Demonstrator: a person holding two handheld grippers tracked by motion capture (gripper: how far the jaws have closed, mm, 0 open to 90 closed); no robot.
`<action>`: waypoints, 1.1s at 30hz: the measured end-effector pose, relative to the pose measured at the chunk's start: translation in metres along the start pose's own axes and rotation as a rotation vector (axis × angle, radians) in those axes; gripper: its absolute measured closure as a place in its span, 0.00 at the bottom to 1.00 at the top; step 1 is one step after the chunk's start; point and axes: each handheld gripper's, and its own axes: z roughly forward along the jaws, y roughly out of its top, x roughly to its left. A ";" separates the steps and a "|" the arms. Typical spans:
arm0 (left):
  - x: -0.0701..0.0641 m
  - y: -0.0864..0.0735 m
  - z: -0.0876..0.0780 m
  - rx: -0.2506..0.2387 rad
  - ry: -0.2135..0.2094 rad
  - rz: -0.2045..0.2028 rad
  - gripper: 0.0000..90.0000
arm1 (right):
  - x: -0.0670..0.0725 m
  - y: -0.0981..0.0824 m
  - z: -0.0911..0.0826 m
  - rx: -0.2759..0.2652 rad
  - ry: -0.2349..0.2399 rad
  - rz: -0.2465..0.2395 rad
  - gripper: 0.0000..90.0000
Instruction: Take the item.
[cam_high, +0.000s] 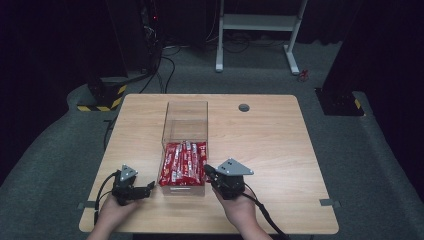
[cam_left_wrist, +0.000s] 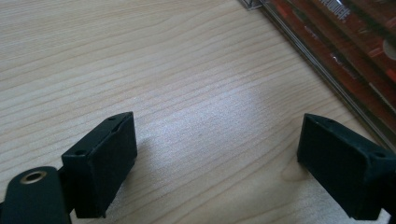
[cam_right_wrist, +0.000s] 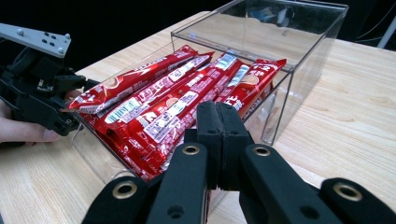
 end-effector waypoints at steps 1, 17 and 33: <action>0.000 0.000 0.000 -0.001 0.000 -0.001 0.13 | -0.001 0.000 -0.001 0.001 0.000 0.001 1.00; 0.000 0.000 0.000 -0.001 0.000 -0.002 0.13 | -0.012 -0.001 -0.012 -0.015 -0.024 0.016 1.00; 0.000 0.000 0.000 -0.001 0.000 -0.002 0.13 | -0.028 -0.005 -0.025 -0.026 -0.063 0.023 1.00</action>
